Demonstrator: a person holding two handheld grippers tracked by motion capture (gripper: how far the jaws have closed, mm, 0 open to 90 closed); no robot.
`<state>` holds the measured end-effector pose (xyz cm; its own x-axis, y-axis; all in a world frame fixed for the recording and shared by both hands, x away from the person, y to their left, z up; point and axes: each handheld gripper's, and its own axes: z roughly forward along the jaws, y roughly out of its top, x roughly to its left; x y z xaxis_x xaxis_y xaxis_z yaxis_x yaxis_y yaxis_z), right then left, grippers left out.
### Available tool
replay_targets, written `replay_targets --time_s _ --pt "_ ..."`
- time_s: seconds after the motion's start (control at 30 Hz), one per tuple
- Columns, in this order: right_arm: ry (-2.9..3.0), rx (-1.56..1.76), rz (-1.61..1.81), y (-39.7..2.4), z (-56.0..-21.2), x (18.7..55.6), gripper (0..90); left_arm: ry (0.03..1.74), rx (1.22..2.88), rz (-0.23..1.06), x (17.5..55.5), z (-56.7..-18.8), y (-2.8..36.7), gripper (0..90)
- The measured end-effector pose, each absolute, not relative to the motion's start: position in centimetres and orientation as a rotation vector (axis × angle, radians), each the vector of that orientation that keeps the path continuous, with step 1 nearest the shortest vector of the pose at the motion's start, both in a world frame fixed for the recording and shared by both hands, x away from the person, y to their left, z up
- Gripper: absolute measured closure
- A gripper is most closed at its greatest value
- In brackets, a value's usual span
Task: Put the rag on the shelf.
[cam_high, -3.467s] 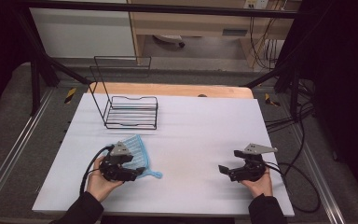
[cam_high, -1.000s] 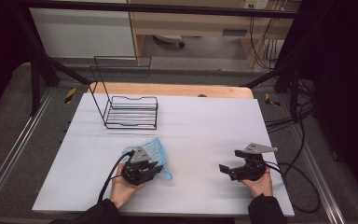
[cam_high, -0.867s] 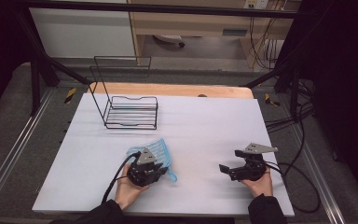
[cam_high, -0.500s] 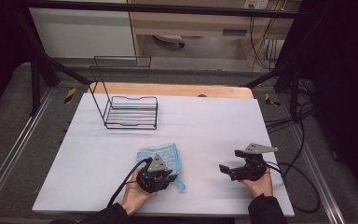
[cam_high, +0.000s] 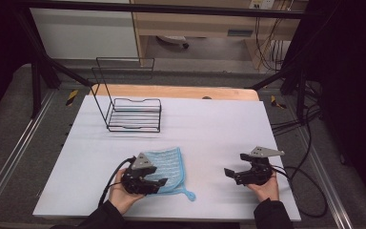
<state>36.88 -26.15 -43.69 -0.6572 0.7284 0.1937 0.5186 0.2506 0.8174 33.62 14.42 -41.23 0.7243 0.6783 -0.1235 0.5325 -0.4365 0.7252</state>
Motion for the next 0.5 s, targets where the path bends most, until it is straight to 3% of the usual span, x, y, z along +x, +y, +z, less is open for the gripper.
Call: replay_targets --time_s 0.23,0.5 --pt "2.296 1.173 1.361 -26.1 -43.7 36.9 1.7 1.055 2.151 0.231 33.5 -42.0 17.4 37.6" --pt "2.295 1.178 1.363 -26.0 -43.8 36.9 1.7 1.108 2.152 0.132 32.7 -43.4 18.2 47.5"
